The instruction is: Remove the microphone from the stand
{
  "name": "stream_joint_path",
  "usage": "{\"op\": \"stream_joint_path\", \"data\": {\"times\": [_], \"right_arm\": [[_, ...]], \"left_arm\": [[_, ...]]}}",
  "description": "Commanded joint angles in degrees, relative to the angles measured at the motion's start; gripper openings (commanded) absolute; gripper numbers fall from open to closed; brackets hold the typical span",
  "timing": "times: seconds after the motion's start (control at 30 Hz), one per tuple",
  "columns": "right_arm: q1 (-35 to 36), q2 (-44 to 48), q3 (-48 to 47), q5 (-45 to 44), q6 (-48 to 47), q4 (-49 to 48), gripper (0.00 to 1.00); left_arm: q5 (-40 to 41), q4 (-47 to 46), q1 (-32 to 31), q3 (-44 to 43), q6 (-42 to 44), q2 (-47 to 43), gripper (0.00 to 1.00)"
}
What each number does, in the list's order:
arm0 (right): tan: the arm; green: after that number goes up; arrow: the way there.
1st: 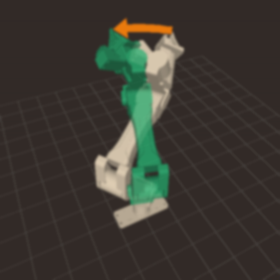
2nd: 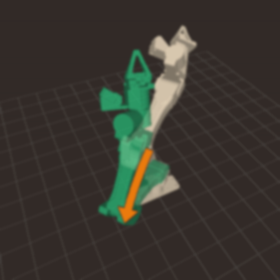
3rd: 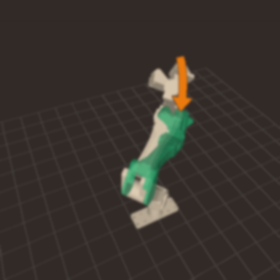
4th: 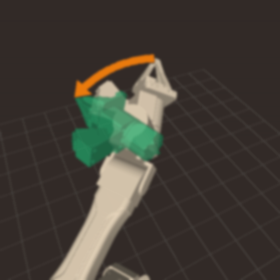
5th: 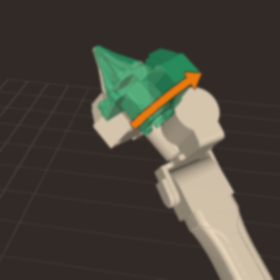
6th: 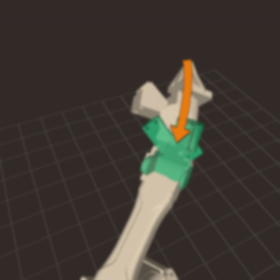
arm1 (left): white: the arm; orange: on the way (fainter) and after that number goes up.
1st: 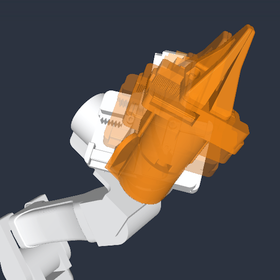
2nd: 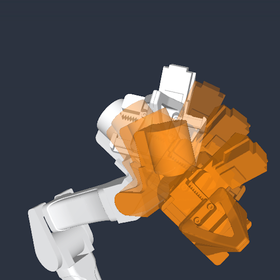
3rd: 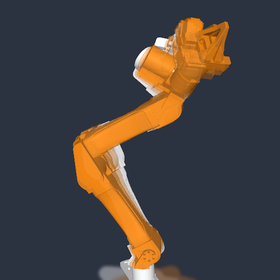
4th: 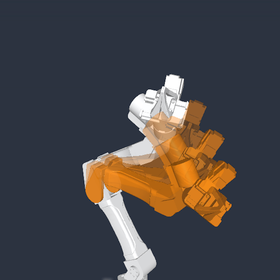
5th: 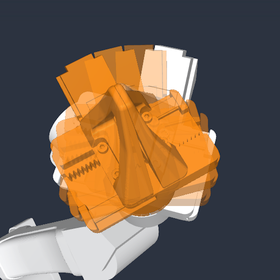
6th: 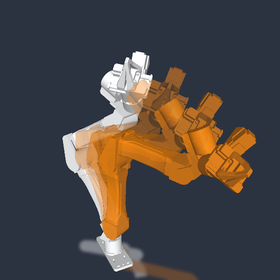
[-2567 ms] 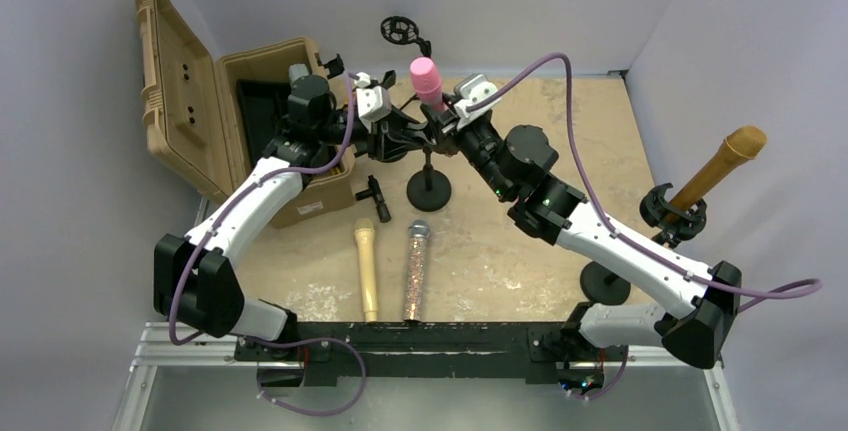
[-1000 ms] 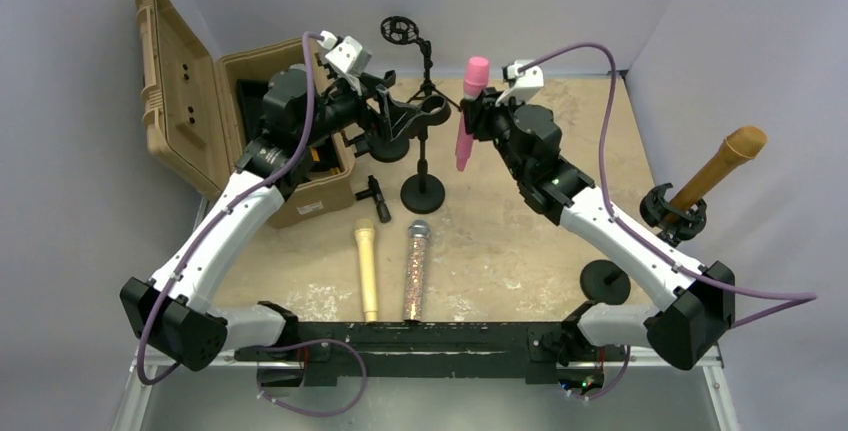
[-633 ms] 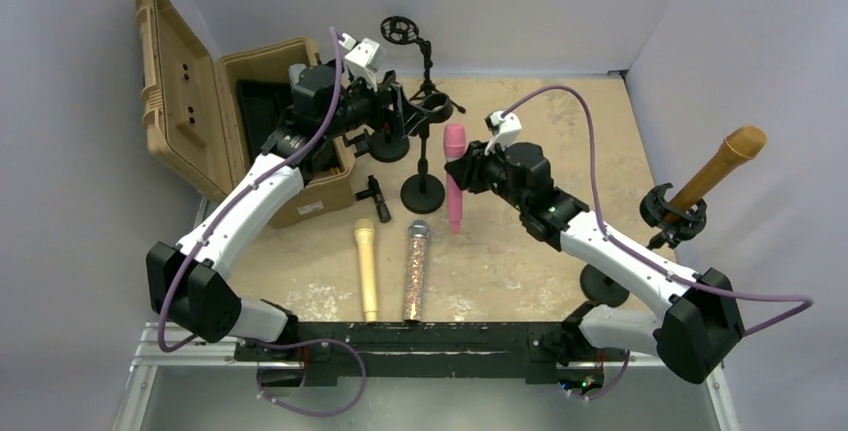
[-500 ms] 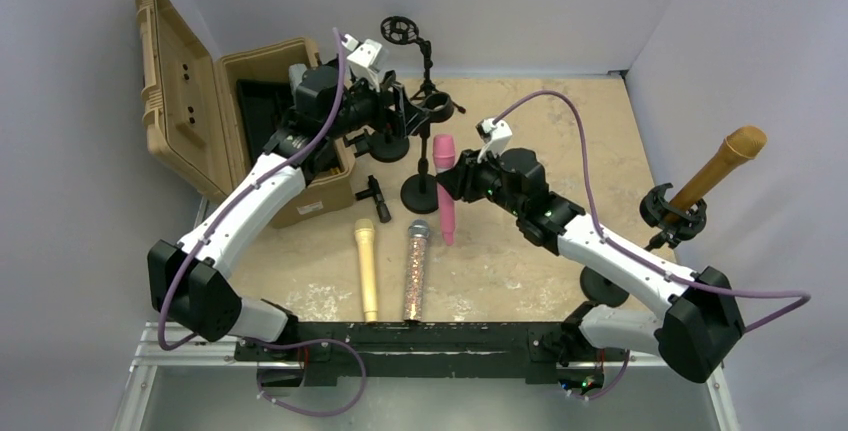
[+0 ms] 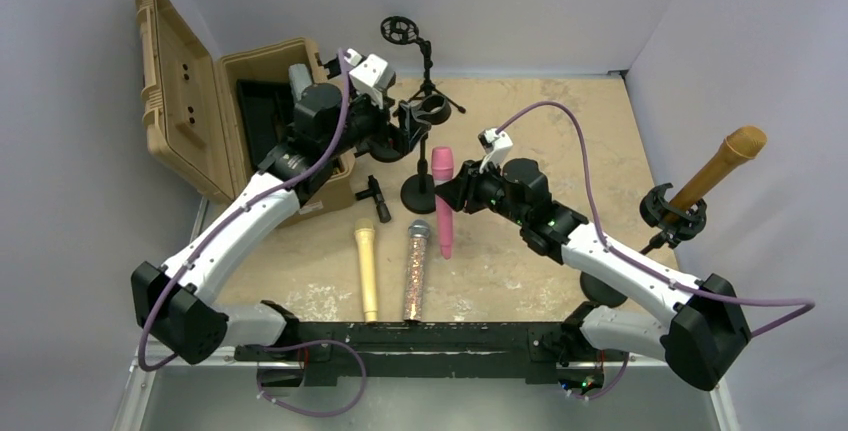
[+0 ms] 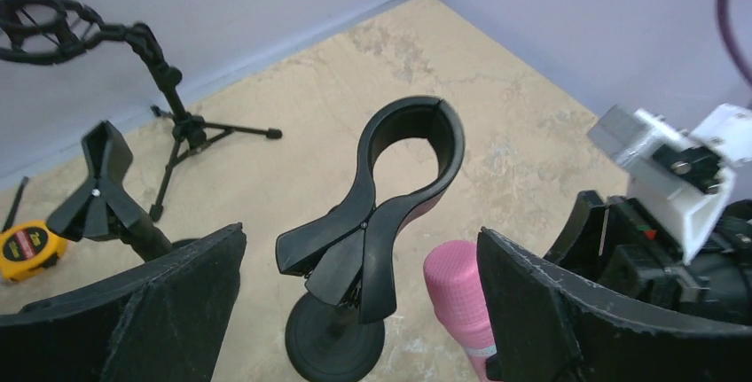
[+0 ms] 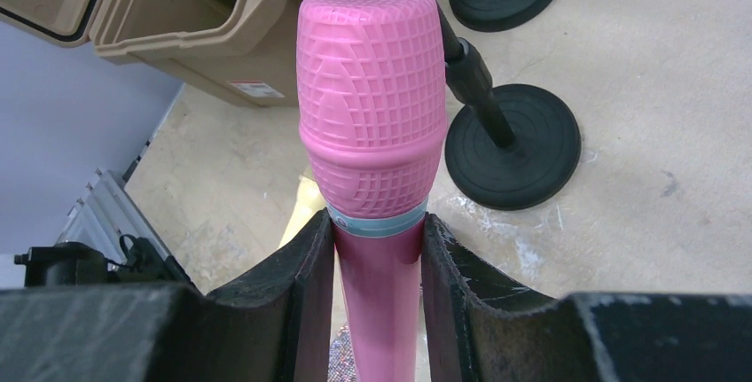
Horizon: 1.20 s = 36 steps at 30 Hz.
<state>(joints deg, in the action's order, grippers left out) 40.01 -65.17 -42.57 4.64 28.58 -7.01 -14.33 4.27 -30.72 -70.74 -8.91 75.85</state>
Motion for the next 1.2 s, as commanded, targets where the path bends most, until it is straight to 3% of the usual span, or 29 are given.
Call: {"op": "stream_joint_path", "data": {"times": [0.0, 0.27, 0.47, 0.63, 0.73, 1.03, 1.17], "right_arm": [[0.0, 1.3, 0.5, 2.2, 1.0, -3.2, 0.0], [0.0, 1.4, 1.3, 3.4, 0.7, -4.5, 0.0], [0.1, 4.1, 3.1, 4.4, 2.0, -6.0, 0.0], [0.1, 3.9, 3.0, 4.6, 1.1, -5.0, 0.0], [0.1, 3.0, 2.2, 4.8, 0.8, -4.6, 0.0], [0.2, 3.0, 3.6, 5.5, 2.8, -5.4, 0.0], [0.1, 2.7, 3.7, 4.5, 3.1, -4.3, 0.0]], "left_arm": [[1.7, -2.0, 0.3, -4.1, -0.4, -4.5, 1.0], [3.1, 6.0, 0.3, -15.4, -3.9, 3.5, 0.95], [3.4, 6.3, 0.3, -16.8, -3.6, 7.0, 0.82], [3.4, 6.3, 0.4, -14.5, -3.4, 7.7, 0.7], [2.6, 3.8, 0.2, -10.5, -3.4, 6.4, 0.68], [14.0, 3.9, -3.1, -1.0, -0.9, 4.1, 0.52], [14.9, 1.8, -3.7, 2.9, -4.3, 2.5, 0.47]]}}
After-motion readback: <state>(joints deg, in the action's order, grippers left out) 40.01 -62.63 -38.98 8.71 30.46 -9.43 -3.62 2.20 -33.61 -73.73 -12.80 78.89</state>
